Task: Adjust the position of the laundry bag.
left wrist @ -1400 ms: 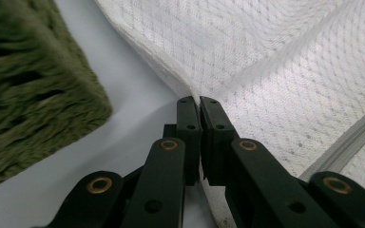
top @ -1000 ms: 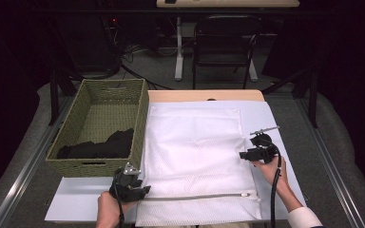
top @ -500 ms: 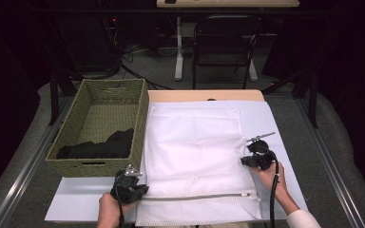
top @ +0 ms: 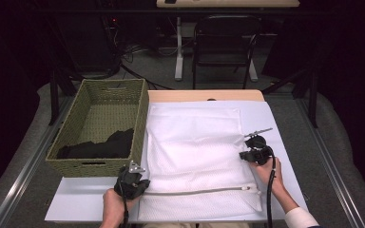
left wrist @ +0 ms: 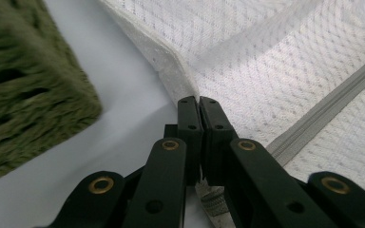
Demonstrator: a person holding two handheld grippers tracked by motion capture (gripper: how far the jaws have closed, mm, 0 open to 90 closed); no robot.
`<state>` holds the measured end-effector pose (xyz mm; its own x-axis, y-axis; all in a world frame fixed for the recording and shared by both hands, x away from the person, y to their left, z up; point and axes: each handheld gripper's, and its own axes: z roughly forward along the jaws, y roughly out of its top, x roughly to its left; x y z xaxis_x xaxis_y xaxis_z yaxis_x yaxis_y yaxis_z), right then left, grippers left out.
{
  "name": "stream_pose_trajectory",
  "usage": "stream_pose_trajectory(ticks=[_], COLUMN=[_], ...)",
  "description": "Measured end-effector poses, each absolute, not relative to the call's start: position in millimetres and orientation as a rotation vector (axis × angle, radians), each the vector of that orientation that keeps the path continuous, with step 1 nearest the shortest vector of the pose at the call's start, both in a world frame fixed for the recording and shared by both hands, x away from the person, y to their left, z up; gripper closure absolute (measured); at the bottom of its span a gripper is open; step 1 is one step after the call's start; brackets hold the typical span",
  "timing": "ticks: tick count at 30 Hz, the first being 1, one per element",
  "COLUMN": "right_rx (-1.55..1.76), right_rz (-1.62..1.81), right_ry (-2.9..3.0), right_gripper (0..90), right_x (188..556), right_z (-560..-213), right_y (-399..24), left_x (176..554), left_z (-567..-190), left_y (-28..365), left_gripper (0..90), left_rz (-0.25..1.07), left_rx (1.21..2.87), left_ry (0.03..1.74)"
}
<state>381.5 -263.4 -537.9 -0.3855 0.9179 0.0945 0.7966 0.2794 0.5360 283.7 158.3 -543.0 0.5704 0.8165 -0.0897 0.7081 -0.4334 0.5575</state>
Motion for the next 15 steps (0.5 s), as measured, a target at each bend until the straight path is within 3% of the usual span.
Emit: stream_pose_trajectory(ticks=[15], right_rx=[1.573], right_rz=[0.75], right_ry=[2.277], right_gripper=[87.1], right_x=[393], right_z=[-540], right_y=[-257], left_x=[286], left_z=[-542], left_y=[161], left_gripper=[85.6], left_rz=[0.329], left_rx=[2.243], left_ry=[1.223])
